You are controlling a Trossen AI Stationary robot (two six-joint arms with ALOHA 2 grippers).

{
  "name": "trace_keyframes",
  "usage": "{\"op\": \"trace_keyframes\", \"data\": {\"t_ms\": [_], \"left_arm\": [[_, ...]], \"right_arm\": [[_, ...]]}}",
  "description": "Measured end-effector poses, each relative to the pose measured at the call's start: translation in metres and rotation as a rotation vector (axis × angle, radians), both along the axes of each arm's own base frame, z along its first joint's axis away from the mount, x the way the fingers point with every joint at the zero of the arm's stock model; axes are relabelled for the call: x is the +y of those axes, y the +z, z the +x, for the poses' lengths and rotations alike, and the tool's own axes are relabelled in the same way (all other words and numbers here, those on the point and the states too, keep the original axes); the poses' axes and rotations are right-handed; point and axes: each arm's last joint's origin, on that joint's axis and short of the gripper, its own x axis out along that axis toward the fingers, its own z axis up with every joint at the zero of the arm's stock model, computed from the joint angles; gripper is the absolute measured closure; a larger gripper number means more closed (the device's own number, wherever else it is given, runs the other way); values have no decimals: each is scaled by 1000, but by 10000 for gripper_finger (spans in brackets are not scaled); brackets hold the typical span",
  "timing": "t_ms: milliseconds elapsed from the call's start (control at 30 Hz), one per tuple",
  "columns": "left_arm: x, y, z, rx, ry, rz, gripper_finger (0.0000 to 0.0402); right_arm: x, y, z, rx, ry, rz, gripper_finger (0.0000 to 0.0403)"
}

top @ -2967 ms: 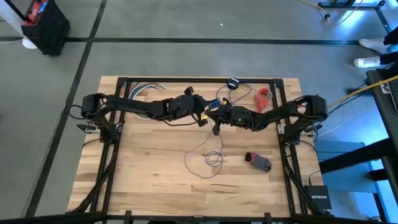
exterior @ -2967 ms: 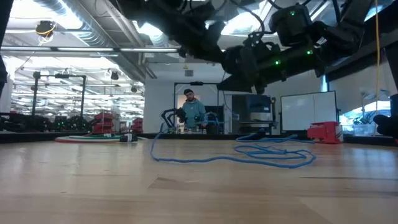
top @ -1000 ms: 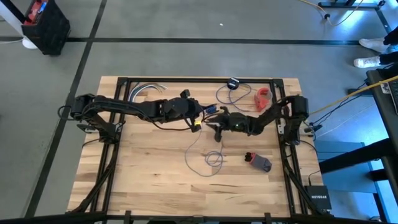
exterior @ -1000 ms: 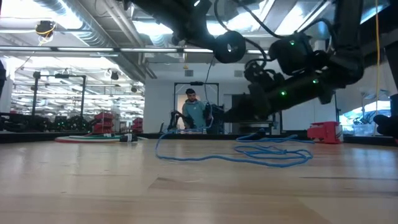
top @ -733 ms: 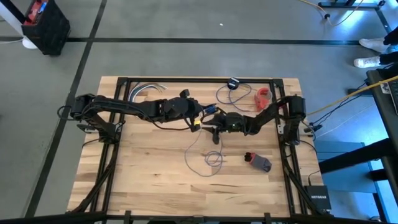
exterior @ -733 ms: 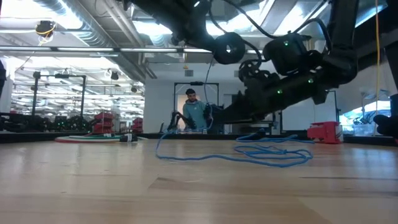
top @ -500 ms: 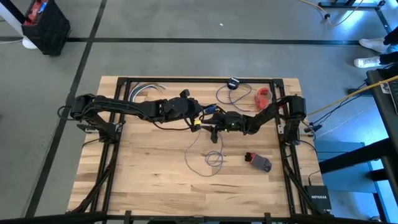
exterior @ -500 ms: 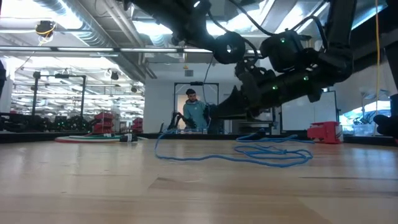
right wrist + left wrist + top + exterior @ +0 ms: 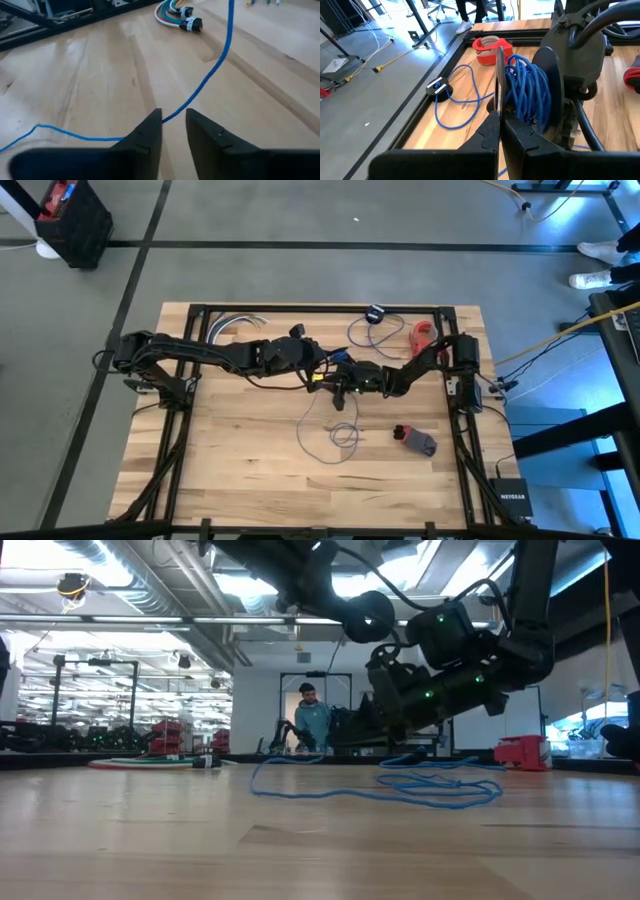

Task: Coil cords
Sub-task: Coil the blue wire onto the spool

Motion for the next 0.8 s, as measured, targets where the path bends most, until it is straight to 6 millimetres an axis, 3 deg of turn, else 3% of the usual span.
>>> {"op": "trace_keyframes", "data": {"t_ms": [167, 233, 567, 800], "left_arm": [[0, 0, 0, -2, 0, 0, 402], [0, 0, 0, -2, 0, 0, 402], [-1, 0, 0, 2, -4, 0, 402], [-2, 0, 0, 2, -7, 1, 402]], "right_arm": [[0, 1, 0, -12, -6, -4, 389], [0, 1, 0, -13, -8, -5, 396], [0, -4, -2, 48, -21, -5, 386], [1, -4, -1, 52, 9, 10, 324]]}}
